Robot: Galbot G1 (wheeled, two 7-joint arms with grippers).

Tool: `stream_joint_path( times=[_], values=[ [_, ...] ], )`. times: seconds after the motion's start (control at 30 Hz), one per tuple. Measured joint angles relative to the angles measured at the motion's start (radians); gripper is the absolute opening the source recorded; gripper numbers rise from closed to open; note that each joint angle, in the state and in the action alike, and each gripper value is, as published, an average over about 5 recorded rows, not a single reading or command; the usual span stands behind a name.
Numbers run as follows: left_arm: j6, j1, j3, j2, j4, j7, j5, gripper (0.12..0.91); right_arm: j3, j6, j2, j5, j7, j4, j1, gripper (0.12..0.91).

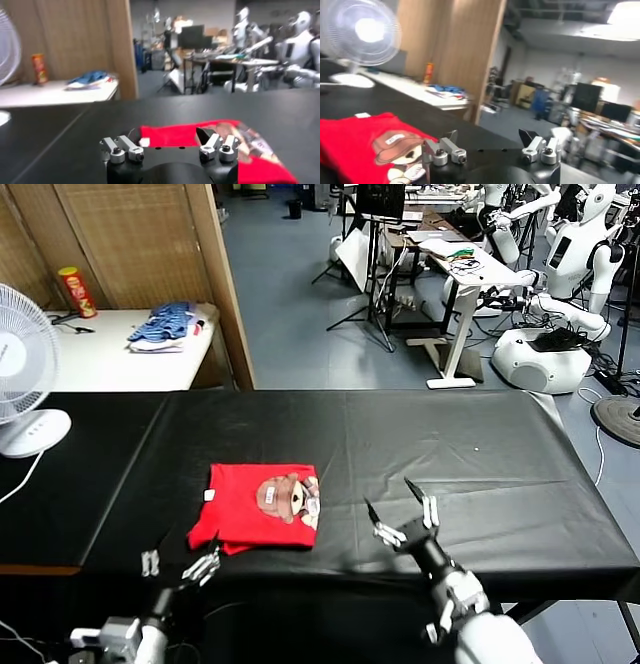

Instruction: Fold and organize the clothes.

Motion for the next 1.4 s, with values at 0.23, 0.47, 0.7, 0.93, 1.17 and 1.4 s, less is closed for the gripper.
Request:
stream_joint_path(
  times=[0.23,0.47,0.7,0.93,1.17,1.4],
  values=[
    [-0.055,0.145,-0.002,-0.02,-0.043,-0.004,0.01,0.798,0.011,-0.062,0.031,-0.015,0.165,0.124,-0.246,0.798],
    [-0.068,0.242,0.006,-0.023,-0.044,-0.02,0.012,0.798,0.028,-0.166,0.037,0.017,0.306,0.255,-0.469,0.798],
    [-0.047,0.289,0.001,-0.022,-0.06,-0.02,0.006,0.798,0.038,-0.209,0.042,0.036,0.333,0.322,-0.588,0.798],
    [-0.035,0.305,-0.015,-0.02,-0.076,-0.018,-0.009,0.798,0.038,-0.209,0.043,0.035,0.335,0.337,-0.616,0.798],
    [-0.033,0.306,-0.018,-0.02,-0.078,-0.017,-0.014,0.798,0.038,-0.208,0.043,0.034,0.335,0.341,-0.624,0.798],
    [-0.036,0.307,-0.019,-0.02,-0.07,-0.016,-0.017,0.798,0.038,-0.208,0.043,0.034,0.336,0.342,-0.626,0.798]
  ],
)
